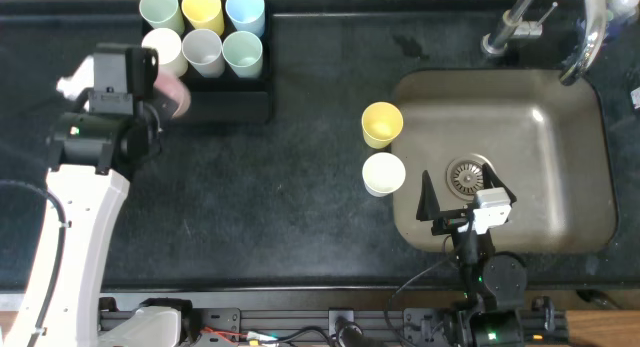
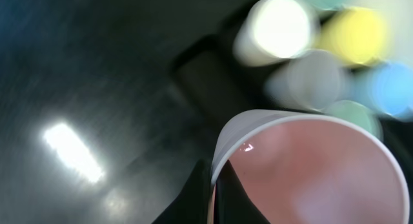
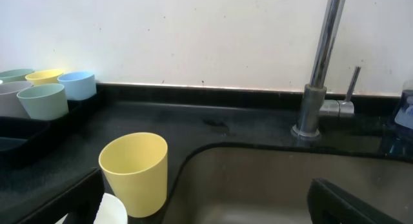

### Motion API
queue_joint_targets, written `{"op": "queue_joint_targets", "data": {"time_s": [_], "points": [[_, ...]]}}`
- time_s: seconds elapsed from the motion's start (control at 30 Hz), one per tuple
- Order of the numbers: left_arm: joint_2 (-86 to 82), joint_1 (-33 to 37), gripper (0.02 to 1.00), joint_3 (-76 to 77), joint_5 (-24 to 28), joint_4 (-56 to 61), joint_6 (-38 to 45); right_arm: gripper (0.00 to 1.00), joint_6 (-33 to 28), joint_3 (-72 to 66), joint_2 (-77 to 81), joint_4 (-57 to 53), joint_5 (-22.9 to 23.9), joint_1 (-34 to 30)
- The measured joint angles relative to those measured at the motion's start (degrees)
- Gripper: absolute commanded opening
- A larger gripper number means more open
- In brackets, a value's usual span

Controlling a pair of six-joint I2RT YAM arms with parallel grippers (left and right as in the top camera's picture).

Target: Store Cups

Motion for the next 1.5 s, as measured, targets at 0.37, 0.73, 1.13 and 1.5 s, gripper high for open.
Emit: {"op": "queue_joint_targets", "data": {"time_s": [0.37,0.73,1.13,1.5], "points": [[5.31,6.10,0.036,-2.93,1.66,4.42,-16.96,0.996,0.02,0.00,0.00,-0.02,-0.02,0.00],[15.65,6.38,0.036,-2.93,2.51,12.04,-21.84,0.998,0.04,0.00,0.00,-0.04,0.00,0.00],[20.39,6.38,0.036,-2.93,2.51,15.15,-23.06,0.996,0.04,0.00,0.00,0.02,0.00,0.00],[21.24,6.86,0.036,-2.93,1.60,15.19,-23.71,0.996,0.02,0.00,0.00,-0.04,-0.02,0.00]]}}
